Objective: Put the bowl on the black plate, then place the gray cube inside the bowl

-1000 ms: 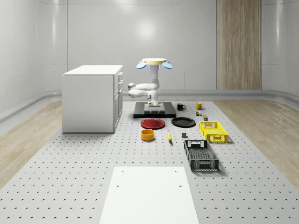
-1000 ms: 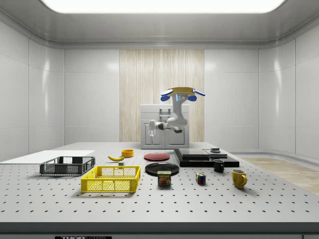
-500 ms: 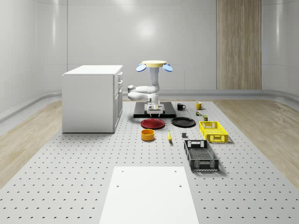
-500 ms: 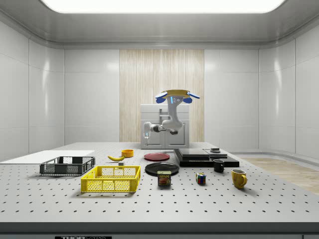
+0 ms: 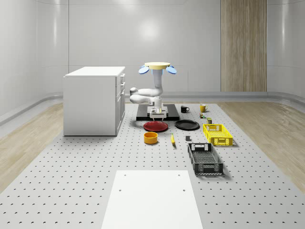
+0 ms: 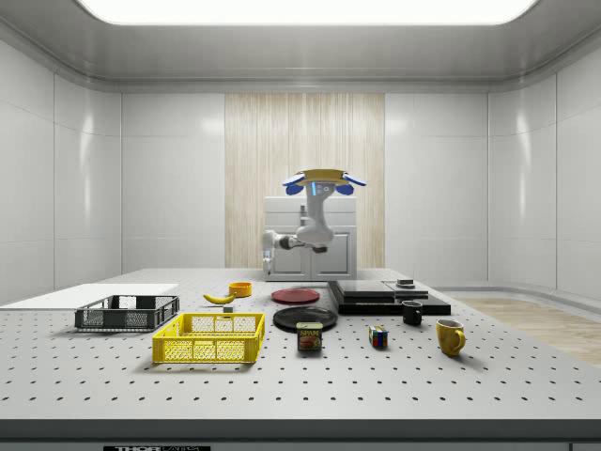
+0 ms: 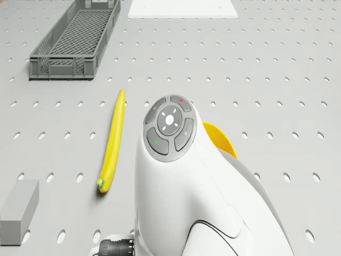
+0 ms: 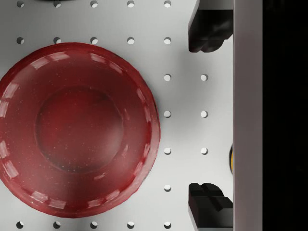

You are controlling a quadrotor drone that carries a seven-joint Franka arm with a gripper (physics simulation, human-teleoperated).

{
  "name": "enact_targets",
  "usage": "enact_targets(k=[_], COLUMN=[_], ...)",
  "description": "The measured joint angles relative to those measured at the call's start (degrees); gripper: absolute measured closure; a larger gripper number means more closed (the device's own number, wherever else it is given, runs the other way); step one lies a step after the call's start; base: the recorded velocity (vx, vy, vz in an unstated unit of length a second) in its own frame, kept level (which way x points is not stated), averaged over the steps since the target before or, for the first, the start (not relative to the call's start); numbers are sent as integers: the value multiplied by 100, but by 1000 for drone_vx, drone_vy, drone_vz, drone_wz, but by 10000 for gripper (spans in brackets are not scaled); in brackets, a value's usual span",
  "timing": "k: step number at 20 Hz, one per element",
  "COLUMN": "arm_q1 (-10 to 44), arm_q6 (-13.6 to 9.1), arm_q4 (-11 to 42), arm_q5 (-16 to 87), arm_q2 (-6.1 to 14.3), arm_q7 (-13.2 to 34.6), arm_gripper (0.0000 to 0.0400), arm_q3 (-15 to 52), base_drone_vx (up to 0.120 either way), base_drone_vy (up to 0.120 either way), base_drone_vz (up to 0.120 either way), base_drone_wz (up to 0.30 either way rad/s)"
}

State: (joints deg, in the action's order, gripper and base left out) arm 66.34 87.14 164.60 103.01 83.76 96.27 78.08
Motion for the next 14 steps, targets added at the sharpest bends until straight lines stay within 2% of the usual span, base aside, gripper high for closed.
enact_targets(k=[14], arm_q1=[32], arm_q6=[133], arm_q4=[-6], arm_q5=[-59], arm_q2=[142], arm_q7=[26], arm_gripper=[0], arm_q3=[23], base_drone_vx=[120], base_drone_vy=[0], base_drone_vz=[0], base_drone_wz=[0])
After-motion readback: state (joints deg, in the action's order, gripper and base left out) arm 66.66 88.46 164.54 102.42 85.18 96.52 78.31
